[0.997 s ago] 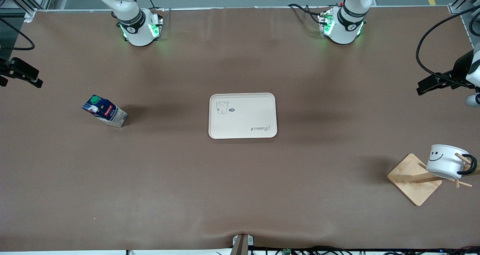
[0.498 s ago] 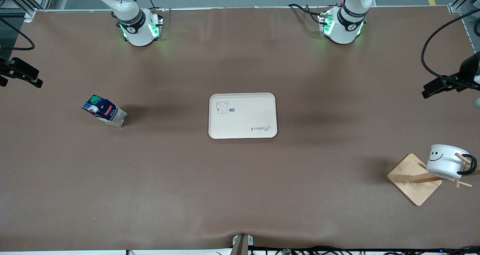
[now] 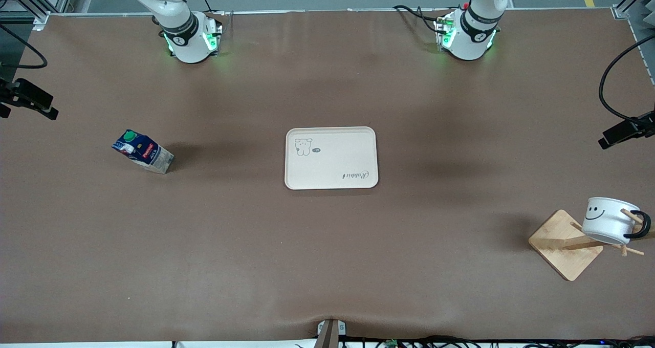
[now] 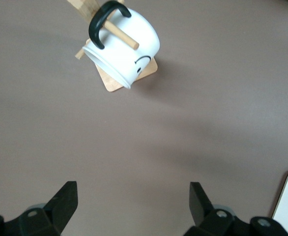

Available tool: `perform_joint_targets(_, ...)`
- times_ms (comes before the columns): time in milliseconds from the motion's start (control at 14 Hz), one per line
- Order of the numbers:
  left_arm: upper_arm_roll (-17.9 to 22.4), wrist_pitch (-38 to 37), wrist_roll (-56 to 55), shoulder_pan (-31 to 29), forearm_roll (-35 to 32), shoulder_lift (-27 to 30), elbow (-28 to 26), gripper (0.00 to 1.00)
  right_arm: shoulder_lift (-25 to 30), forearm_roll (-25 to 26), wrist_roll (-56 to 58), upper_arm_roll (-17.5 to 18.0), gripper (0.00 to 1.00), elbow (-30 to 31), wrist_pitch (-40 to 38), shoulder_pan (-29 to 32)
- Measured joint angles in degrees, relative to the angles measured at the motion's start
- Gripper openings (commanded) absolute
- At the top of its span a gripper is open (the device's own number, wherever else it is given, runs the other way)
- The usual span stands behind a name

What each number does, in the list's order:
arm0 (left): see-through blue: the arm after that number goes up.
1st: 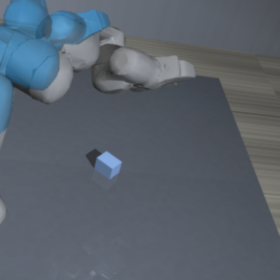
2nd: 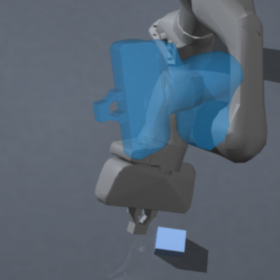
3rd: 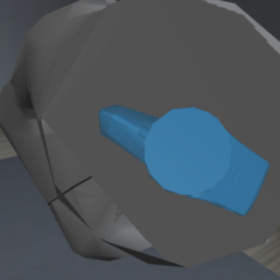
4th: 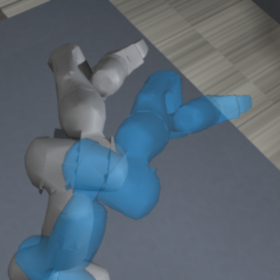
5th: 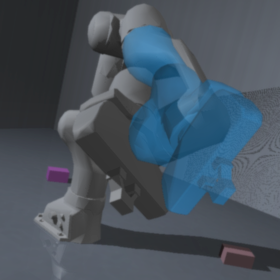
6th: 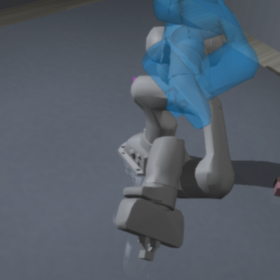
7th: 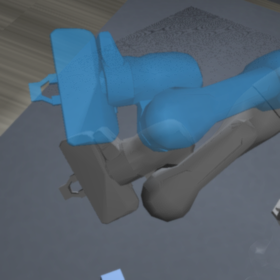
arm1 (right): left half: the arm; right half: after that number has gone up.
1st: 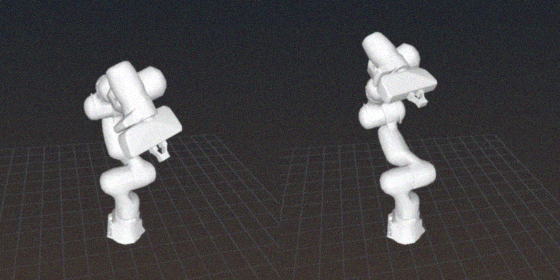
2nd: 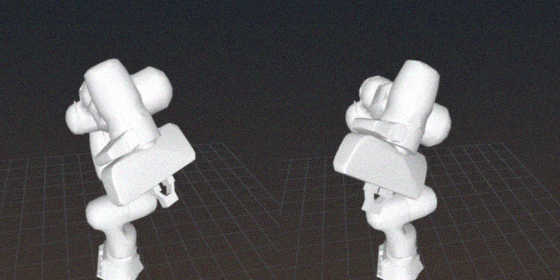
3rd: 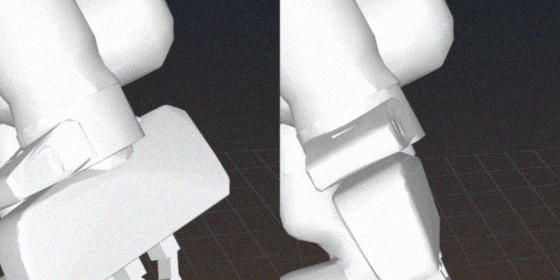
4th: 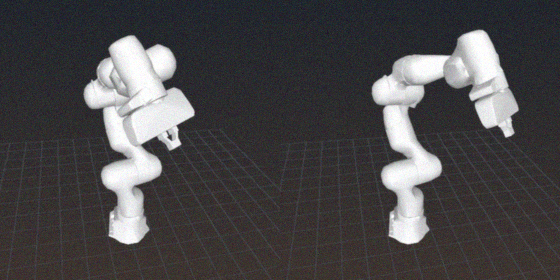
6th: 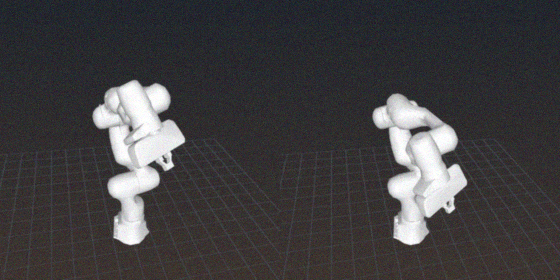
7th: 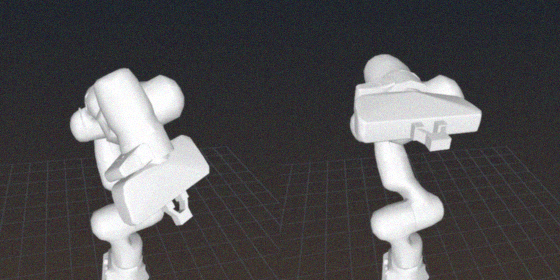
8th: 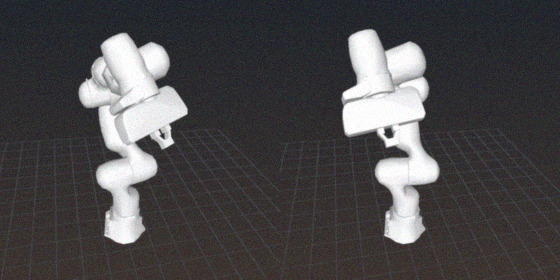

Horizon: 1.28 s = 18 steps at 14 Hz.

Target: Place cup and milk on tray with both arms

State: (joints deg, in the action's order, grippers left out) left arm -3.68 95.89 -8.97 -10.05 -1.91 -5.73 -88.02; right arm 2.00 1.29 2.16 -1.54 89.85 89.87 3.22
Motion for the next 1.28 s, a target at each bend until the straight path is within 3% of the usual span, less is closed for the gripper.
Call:
perform_joint_targets(356,0.0,0.1,0.0,-0.7,0.0,-2.9,3.1,1.00,0.0,0.0,0.0,0.0,1.00,0.0,0.0,0.0)
perform_joint_targets(1281,0.0,0.7,0.0,-0.7,0.0,-2.9,3.6,1.00,0.0,0.0,0.0,-0.1,1.00,0.0,0.0,0.1)
